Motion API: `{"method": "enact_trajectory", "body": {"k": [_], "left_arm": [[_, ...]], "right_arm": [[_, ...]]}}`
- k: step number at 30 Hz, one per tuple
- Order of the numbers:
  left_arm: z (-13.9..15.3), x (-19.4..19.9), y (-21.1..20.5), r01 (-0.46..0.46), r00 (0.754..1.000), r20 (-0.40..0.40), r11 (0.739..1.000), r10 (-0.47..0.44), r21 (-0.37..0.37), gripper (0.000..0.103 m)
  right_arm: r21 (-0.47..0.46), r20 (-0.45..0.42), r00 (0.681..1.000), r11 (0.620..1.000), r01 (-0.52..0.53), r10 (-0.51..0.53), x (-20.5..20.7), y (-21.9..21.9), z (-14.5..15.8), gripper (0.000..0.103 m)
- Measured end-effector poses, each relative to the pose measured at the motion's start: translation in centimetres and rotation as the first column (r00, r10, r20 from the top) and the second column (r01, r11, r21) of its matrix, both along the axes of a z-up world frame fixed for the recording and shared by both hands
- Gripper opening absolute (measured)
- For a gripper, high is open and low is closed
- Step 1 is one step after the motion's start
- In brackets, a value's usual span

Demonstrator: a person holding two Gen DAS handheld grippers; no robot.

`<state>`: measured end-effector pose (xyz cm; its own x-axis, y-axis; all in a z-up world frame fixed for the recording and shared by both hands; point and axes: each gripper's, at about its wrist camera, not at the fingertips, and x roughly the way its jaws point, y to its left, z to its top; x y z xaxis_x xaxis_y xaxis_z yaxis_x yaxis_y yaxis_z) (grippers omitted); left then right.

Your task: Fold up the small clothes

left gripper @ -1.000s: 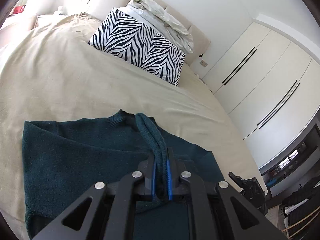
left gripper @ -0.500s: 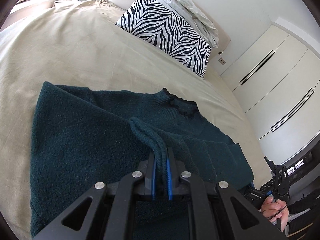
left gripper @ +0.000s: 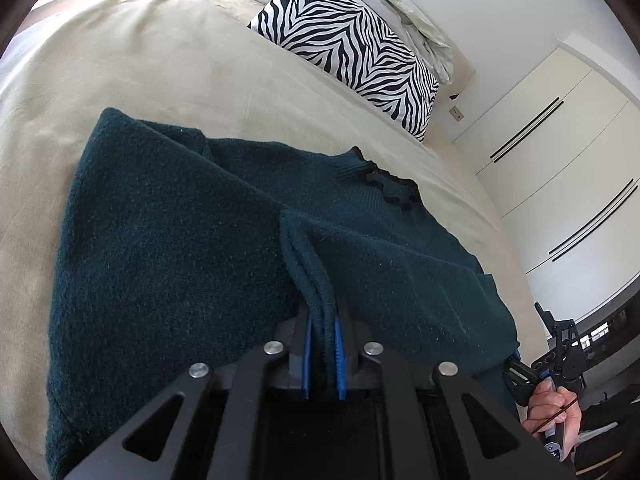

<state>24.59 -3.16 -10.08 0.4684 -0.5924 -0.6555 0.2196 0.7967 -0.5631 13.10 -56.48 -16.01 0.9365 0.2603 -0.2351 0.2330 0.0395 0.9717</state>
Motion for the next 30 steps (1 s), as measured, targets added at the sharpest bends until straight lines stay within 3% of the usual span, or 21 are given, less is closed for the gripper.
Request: {"method": "enact_trajectory", "body": {"k": [4, 8, 11, 13, 16, 21, 26, 27, 30], "left_arm": [[0.0, -0.3, 0.1, 0.012, 1.000, -0.013, 1.000, -0.012, 0.007, 0.014], [0.6, -0.5, 0.5, -0.003, 0.999, -0.042, 1.000, 0.003, 0.017, 0.018], [1.6, -1.3, 1.3, -0.046, 0.997, -0.054, 0.997, 0.049, 0.054, 0.032], [2.6, -2.2, 2.2, -0.106, 0.993, -0.031, 0.990, 0.110, 0.094, 0.049], [4.1, -3.0, 2.4, -0.140, 0.990, 0.030, 0.982, 0.137, 0.127, 0.053], [4.8, -1.7, -1.1, -0.048, 0.994, 0.104, 0.990, 0.034, 0.131, 0.053], [1.9, 0.6, -3.9, 0.011, 0.998, 0.052, 0.979, -0.021, 0.202, 0.056], [1.1, 0.8, -3.8, 0.013, 0.999, 0.044, 0.984, -0.021, 0.178, 0.055], [0.4, 0.5, -2.6, 0.009, 0.997, 0.078, 0.996, -0.015, 0.084, 0.055]], "right_arm": [[0.031, -0.001, 1.000, 0.999, -0.019, 0.019, -0.4, -0.1, -0.1, 0.051], [-0.014, -0.040, 0.998, 0.999, -0.040, 0.039, -2.5, 0.5, 1.3, 0.053], [-0.028, -0.086, 0.996, 0.999, -0.015, 0.013, -5.2, 0.2, 2.0, 0.053], [-0.077, -0.121, 0.993, 0.997, -0.007, -0.003, -6.6, -0.2, 3.2, 0.056], [-0.146, -0.108, 0.994, 0.989, 0.000, -0.016, -7.2, -0.7, 5.5, 0.056], [-0.217, -0.059, 0.991, 0.968, -0.128, 0.118, -2.5, 0.2, 8.6, 0.056], [-0.245, -0.081, 0.956, 0.924, -0.293, 0.281, 4.3, 2.2, 8.7, 0.058], [-0.249, -0.090, 0.947, 0.914, -0.320, 0.307, 5.4, 2.4, 8.2, 0.059], [-0.306, -0.264, 0.936, 0.901, -0.308, 0.230, 6.5, 1.2, 4.9, 0.057]]}}
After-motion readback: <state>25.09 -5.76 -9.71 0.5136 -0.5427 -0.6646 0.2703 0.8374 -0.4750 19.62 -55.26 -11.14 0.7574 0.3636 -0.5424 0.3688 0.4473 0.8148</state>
